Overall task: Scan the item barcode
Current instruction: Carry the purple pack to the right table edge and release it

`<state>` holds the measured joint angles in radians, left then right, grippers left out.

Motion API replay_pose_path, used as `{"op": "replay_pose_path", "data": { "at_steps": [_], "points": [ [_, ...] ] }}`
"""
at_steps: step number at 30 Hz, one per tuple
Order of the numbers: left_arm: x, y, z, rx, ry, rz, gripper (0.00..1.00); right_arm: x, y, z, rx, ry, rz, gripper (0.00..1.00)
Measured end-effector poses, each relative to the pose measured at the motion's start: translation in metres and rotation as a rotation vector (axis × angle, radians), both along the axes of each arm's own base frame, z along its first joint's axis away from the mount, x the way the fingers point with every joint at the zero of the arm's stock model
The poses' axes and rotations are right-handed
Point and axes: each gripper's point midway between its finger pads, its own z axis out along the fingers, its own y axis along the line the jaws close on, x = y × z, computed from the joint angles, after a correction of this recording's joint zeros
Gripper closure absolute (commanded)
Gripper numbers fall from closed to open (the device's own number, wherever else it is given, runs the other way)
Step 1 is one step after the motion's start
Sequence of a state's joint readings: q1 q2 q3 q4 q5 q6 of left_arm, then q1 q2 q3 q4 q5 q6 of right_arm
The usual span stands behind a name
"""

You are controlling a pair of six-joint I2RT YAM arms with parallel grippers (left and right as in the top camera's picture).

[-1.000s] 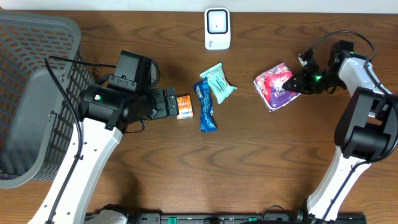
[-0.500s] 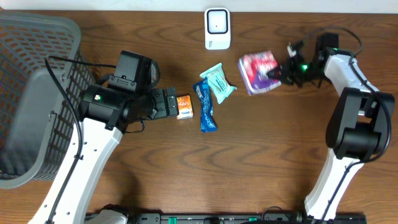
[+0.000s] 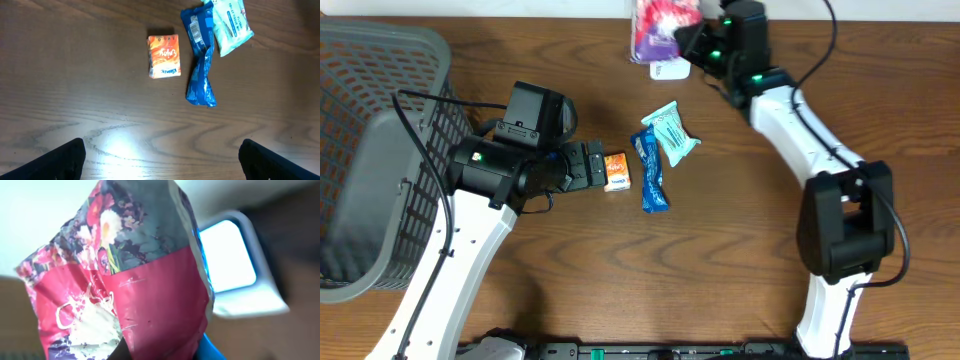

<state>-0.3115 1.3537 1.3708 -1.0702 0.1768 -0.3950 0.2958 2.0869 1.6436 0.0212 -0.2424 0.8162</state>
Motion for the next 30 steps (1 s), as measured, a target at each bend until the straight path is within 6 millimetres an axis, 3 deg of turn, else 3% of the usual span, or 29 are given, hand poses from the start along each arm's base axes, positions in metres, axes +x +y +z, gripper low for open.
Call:
{"op": "replay_pose_path", "data": {
  "at_steps": [3, 6, 10, 13, 16, 20, 22, 26, 28, 30],
  "points": [
    [0.0, 0.0, 0.0, 0.0, 0.0, 0.0, 0.02, 0.011, -0.002, 0.005, 0.026, -0.04, -0.082, 0.99],
    [0.0, 0.0, 0.0, 0.0, 0.0, 0.0, 0.02, 0.021, -0.01, -0.006, 0.033, -0.041, -0.133, 0.99],
    [0.0, 0.0, 0.0, 0.0, 0.0, 0.0, 0.02, 0.032, -0.021, -0.046, 0.017, 0.008, -0.184, 0.99],
    [0.0, 0.0, 0.0, 0.0, 0.0, 0.0, 0.02, 0.033, -0.026, -0.064, -0.008, 0.03, -0.19, 0.99],
    [0.0, 0.0, 0.0, 0.0, 0.0, 0.0, 0.02, 0.035, -0.031, -0.066, -0.054, 0.016, -0.175, 0.99],
    [0.0, 0.0, 0.0, 0.0, 0.0, 0.0, 0.02, 0.035, -0.056, -0.066, -0.138, 0.08, -0.167, 0.99],
    [0.0, 0.0, 0.0, 0.0, 0.001, 0.0, 0.02, 0.033, -0.082, -0.063, -0.188, 0.133, -0.179, 0.99],
    [0.0, 0.0, 0.0, 0.0, 0.0, 0.0, 0.02, 0.014, -0.189, -0.031, -0.299, 0.229, -0.271, 0.99],
    [0.0, 0.0, 0.0, 0.0, 0.0, 0.0, 0.02, -0.004, -0.254, -0.014, -0.347, 0.269, -0.352, 0.99],
    [0.0, 0.0, 0.0, 0.0, 0.0, 0.0, 0.02, -0.022, -0.303, -0.011, -0.391, 0.319, -0.415, 0.99]
  ]
}}
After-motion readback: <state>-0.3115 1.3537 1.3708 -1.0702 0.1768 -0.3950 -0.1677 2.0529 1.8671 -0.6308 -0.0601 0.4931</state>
